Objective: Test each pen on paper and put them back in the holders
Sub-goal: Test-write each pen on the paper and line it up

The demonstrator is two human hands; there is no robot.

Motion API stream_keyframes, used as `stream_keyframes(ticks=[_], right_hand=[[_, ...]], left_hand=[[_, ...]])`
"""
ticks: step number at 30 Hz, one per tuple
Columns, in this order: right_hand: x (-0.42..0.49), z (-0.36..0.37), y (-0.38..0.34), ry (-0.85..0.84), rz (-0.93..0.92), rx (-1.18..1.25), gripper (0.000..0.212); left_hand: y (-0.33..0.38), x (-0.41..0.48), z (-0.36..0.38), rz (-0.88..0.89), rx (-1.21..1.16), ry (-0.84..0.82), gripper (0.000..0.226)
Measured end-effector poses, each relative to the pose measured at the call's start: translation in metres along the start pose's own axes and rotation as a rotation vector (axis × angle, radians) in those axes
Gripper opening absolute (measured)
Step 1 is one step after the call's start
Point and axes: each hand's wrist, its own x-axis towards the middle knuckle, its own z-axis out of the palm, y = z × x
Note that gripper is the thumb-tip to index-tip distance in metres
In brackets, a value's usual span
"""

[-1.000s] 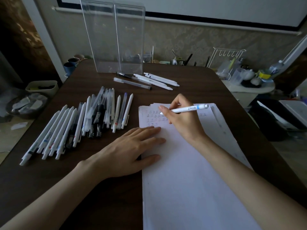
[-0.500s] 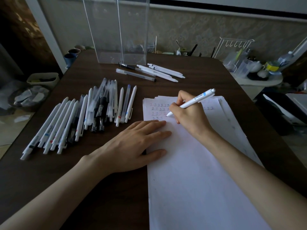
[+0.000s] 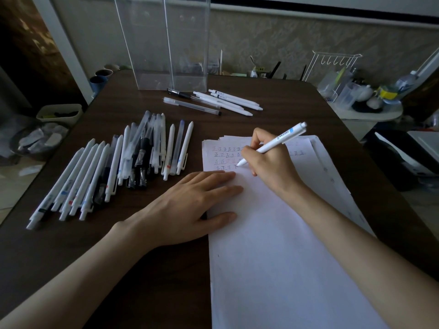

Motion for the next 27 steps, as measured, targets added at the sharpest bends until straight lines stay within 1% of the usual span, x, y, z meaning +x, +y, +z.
stream_keyframes(ticks=[5, 13, 16, 19, 22, 25, 27], right_hand=[[-0.0007, 0.0009, 0.0002, -0.024, 0.010, -0.009, 0.023], [-0.0007, 0.0004, 0.0008, -0.051, 0.026, 0.015, 0.026], [0.0007, 0.0002, 0.0016, -0.012, 0.021, 0.016, 0.033], [0.0012, -0.0019, 0.0025, -0.004, -0.013, 0.066, 0.030], [0.0018, -0.0017, 0.0025, -0.043, -0.047, 0.124, 0.023], [0.0020, -0.0012, 0.0046, -0.113, -0.103, 0.057, 0.011], [0.0007, -0.0032, 0.0059, -0.178, -0.183, -0.021, 0.020]], left_hand=[[0.0000, 0.0002, -0.0001, -0.002, -0.002, -0.006, 0.064], [0.0002, 0.0003, 0.0005, -0.001, -0.010, 0.009, 0.062], [0.0000, 0.0006, 0.0004, 0.002, -0.008, 0.012, 0.063], [-0.0001, 0.0005, -0.0002, 0.002, -0.018, 0.019, 0.062], [-0.0012, 0.0004, -0.0009, -0.014, -0.033, 0.086, 0.060], [-0.0019, 0.0012, -0.0028, -0.135, -0.135, 0.204, 0.068], [-0.0015, 0.0019, -0.0034, -0.179, -0.217, 0.241, 0.076]])
